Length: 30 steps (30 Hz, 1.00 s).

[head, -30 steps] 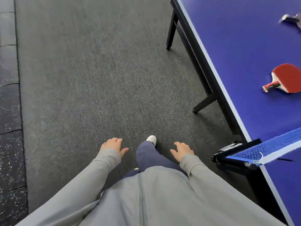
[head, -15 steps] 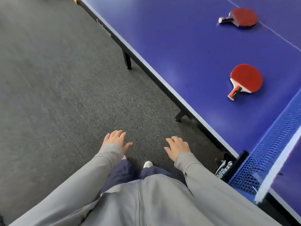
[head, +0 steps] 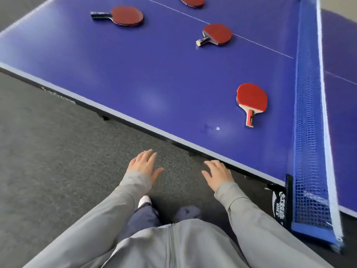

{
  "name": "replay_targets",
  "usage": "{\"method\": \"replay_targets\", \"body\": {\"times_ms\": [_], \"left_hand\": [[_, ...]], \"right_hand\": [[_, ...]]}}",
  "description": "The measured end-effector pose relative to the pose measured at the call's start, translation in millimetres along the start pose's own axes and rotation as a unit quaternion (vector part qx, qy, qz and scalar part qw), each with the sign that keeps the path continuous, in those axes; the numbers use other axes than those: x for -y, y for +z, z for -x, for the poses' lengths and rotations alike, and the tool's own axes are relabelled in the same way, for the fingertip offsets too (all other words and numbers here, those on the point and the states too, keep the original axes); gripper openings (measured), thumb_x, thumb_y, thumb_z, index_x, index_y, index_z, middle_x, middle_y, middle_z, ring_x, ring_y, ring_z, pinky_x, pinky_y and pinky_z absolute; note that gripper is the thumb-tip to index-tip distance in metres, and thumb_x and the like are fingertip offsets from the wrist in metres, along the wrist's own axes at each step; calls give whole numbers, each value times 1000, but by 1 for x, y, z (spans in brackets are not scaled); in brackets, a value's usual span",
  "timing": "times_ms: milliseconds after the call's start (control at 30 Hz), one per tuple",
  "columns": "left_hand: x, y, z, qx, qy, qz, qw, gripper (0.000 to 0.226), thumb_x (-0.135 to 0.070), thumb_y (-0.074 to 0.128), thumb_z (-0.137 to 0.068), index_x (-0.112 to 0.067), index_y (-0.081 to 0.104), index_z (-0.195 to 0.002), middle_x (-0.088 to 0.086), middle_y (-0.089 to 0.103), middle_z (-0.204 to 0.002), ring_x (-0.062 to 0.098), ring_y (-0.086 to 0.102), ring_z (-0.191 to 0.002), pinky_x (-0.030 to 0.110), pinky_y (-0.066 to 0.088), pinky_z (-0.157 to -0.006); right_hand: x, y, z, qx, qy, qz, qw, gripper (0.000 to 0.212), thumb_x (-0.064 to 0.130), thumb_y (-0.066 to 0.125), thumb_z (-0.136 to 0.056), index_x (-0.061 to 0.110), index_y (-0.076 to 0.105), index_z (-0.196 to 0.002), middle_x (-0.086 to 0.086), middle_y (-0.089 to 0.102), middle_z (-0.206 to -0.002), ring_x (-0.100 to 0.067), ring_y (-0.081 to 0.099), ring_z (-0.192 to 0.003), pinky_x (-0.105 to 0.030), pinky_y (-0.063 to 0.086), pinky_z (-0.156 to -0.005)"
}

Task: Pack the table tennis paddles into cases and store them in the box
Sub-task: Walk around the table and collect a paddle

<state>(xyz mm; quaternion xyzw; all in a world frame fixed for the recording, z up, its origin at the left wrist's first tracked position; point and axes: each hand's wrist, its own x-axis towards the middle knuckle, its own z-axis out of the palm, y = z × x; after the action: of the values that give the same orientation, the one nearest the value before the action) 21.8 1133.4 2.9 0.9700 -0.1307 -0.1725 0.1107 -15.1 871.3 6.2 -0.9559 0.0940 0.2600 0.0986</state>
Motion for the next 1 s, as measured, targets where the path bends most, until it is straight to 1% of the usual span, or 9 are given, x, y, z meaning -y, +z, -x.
{"method": "replay_targets", "body": {"times_ms": [100,267,433,633,767,900,1000], "left_hand": [[7,-25,-37,7,39,-34,999,66,-55,35,-94,-19,21,-149,-1,17,-157,16,14,-144,34,15,-116],[2,-47,-99,35,64,-57,996,68,-57,33,-94,-21,18,-149,0,16,-157,18,12,-144,36,15,-117],[-19,-50,-155,55,75,-97,991,67,-57,30,-94,-21,16,-150,-2,13,-157,18,11,-144,34,14,-117],[-44,-53,-216,63,75,-107,989,68,-58,31,-94,-22,17,-150,-3,15,-157,15,13,-144,32,17,-116],[-58,-54,-252,55,60,-84,993,66,-55,35,-94,-21,20,-149,-3,20,-155,15,18,-142,32,20,-114],[-62,-61,-285,58,56,-58,995,65,-51,39,-94,-20,23,-148,-3,26,-153,17,23,-140,34,24,-111],[-64,-71,-319,55,49,-30,997,64,-49,42,-94,-18,26,-147,-2,30,-150,19,27,-138,35,27,-109]], "right_hand": [[6,-12,-11,-29,47,-30,998,45,38,42,-97,21,39,-139,-1,41,-142,-21,36,-133,-37,34,-104],[-5,-32,-34,-43,117,-65,990,49,39,41,-98,19,34,-142,-2,39,-145,-24,37,-132,-40,36,-102],[-37,-52,-72,-81,186,-124,971,52,40,44,-97,17,34,-142,-5,42,-142,-25,38,-130,-41,36,-100],[-85,-86,-130,-165,255,-166,938,55,40,50,-94,9,38,-138,-12,47,-135,-30,40,-126,-45,38,-94],[-114,-103,-167,-204,296,-167,918,60,41,53,-92,4,39,-136,-17,48,-133,-34,42,-123,-47,40,-91],[-128,-109,-191,-189,336,-184,904,63,45,56,-89,2,42,-133,-19,48,-130,-36,43,-121,-46,40,-91],[-128,-108,-203,-200,351,-202,892,59,43,61,-86,1,48,-125,-19,50,-124,-36,45,-117,-46,41,-88]]}}
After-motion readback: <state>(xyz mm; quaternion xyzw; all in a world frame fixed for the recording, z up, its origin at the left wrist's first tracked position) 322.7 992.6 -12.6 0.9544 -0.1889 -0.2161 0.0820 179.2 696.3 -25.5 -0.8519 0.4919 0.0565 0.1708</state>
